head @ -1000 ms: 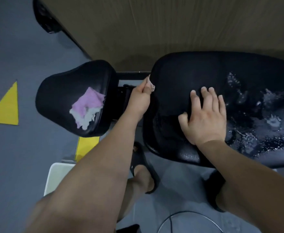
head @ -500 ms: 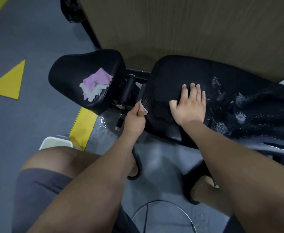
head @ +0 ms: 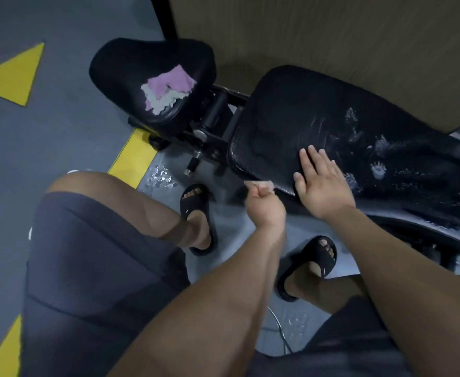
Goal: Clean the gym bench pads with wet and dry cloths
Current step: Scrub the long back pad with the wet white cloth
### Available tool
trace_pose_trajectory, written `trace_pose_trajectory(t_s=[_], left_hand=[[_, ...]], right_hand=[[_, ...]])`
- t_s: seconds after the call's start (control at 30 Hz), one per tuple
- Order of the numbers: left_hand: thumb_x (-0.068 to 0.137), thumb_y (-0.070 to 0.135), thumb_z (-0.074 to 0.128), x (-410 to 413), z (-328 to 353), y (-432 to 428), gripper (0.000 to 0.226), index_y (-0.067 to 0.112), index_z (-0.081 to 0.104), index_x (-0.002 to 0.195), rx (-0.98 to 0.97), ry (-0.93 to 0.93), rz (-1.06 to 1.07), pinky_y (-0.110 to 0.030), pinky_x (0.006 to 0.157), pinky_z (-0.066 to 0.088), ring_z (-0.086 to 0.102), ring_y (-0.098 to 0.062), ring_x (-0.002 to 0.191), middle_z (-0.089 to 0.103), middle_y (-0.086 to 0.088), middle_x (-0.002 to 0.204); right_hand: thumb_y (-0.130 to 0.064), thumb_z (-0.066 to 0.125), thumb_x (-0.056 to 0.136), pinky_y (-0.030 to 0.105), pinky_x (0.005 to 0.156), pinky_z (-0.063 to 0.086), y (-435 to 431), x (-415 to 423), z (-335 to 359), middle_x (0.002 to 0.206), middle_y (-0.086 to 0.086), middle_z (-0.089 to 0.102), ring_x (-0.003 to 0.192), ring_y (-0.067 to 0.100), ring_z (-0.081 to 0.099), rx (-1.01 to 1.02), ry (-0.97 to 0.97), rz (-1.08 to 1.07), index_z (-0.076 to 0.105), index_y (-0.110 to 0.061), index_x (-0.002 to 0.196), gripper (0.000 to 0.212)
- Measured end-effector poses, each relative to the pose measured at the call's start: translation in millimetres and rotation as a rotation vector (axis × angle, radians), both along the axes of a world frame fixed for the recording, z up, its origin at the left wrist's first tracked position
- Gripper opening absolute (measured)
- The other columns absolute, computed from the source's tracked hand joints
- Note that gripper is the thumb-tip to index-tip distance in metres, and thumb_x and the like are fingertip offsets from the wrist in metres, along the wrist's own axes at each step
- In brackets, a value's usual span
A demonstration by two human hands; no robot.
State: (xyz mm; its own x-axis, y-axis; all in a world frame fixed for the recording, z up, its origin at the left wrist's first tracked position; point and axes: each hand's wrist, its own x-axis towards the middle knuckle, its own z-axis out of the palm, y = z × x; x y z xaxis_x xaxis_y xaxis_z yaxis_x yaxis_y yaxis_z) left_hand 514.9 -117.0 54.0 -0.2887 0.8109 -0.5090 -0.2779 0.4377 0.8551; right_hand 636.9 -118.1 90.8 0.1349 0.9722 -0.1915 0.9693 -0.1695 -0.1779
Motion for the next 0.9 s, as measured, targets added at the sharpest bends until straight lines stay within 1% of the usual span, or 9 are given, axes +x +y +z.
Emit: trace_pose_trajectory(t_s=[0.07, 0.23, 0.3, 0.37, 0.4, 0.5, 0.6, 0.7, 0.9], left_hand=[[0.102, 0.004, 0.042, -18, -3, 23, 0.035, 0.018, 0.051, 0.072, 0.042, -0.004, 0.111, -0.036, 0.08, 0.041, 0.052, -0.009, 0.063, 0.059, 0.007, 0.069], [0.088, 0.02, 0.044, -13, -3, 17, 0.015, 0.023, 0.054, 0.077, -0.023, 0.003, 0.04, -0.059, 0.079, 0.053, 0.059, -0.026, 0.075, 0.067, 0.009, 0.076], [0.095, 0.013, 0.045, 11, 5, -8, 0.018, 0.02, 0.052, 0.08, -0.074, -0.052, -0.044, -0.047, 0.064, 0.056, 0.056, -0.027, 0.065, 0.063, 0.001, 0.076], [0.1, 0.003, 0.045, 18, 10, -15, 0.023, 0.014, 0.055, 0.082, -0.146, -0.077, -0.059, -0.027, 0.044, 0.045, 0.049, -0.022, 0.053, 0.058, -0.003, 0.072], [0.099, 0.0, 0.046, 12, 11, -10, 0.025, 0.012, 0.058, 0.081, -0.158, -0.063, -0.044, -0.024, 0.044, 0.041, 0.049, -0.018, 0.049, 0.059, -0.004, 0.069], [0.099, -0.002, 0.044, -14, 11, 13, 0.032, 0.011, 0.06, 0.075, -0.135, -0.07, 0.026, -0.017, 0.039, 0.03, 0.041, -0.009, 0.034, 0.054, -0.002, 0.054], [0.104, -0.001, 0.044, -6, 17, 7, 0.032, 0.012, 0.053, 0.076, -0.128, -0.101, 0.051, -0.017, 0.035, 0.034, 0.043, -0.004, 0.034, 0.055, -0.003, 0.066], [0.103, 0.001, 0.044, 25, 22, -24, 0.025, 0.008, 0.054, 0.081, -0.204, -0.174, -0.036, -0.019, 0.039, 0.041, 0.046, -0.007, 0.038, 0.05, -0.003, 0.063], [0.098, -0.009, 0.04, -4, 26, -1, 0.034, 0.007, 0.057, 0.073, -0.192, -0.192, -0.013, -0.013, 0.034, 0.025, 0.036, -0.009, 0.029, 0.05, -0.004, 0.049]], right_hand=[[-0.045, 0.023, 0.108, 0.038, 0.128, 0.003, -5, 6, 1, 0.171, -0.002, 0.005, 0.158, 0.018, 0.0, -0.018, -0.012, 0.026, 0.012, -0.021, 0.164, 0.061], [-0.041, 0.023, 0.108, 0.038, 0.128, 0.001, -6, 0, 5, 0.171, -0.001, 0.001, 0.158, 0.02, -0.003, -0.051, -0.002, -0.006, 0.009, -0.018, 0.164, 0.062], [-0.04, 0.024, 0.109, 0.038, 0.128, 0.002, -5, 4, 7, 0.171, -0.001, 0.0, 0.158, 0.02, -0.003, -0.073, 0.009, 0.02, 0.009, -0.016, 0.164, 0.062], [-0.037, 0.028, 0.109, 0.037, 0.128, 0.005, -8, 11, 9, 0.171, -0.001, 0.003, 0.158, 0.021, 0.0, -0.078, 0.025, 0.052, 0.013, -0.014, 0.163, 0.061], [-0.036, 0.029, 0.11, 0.037, 0.128, 0.006, -10, 14, 9, 0.171, 0.0, 0.005, 0.158, 0.021, 0.001, -0.072, 0.027, 0.067, 0.014, -0.012, 0.163, 0.06], [-0.033, 0.031, 0.109, 0.037, 0.128, 0.008, -21, 18, 5, 0.171, 0.004, 0.01, 0.158, 0.024, 0.006, -0.042, 0.018, 0.085, 0.018, -0.008, 0.162, 0.059], [-0.032, 0.032, 0.109, 0.038, 0.128, 0.01, -29, 16, 4, 0.17, 0.006, 0.011, 0.158, 0.025, 0.007, -0.035, 0.018, 0.06, 0.019, -0.007, 0.161, 0.059], [-0.031, 0.033, 0.109, 0.036, 0.128, 0.01, -32, 18, 7, 0.171, 0.005, 0.009, 0.158, 0.024, 0.006, -0.053, 0.036, 0.066, 0.018, -0.007, 0.162, 0.059], [-0.028, 0.039, 0.108, 0.032, 0.127, 0.016, -43, 27, 13, 0.17, 0.004, 0.014, 0.157, 0.021, 0.011, -0.042, 0.049, 0.06, 0.024, -0.007, 0.16, 0.058]])
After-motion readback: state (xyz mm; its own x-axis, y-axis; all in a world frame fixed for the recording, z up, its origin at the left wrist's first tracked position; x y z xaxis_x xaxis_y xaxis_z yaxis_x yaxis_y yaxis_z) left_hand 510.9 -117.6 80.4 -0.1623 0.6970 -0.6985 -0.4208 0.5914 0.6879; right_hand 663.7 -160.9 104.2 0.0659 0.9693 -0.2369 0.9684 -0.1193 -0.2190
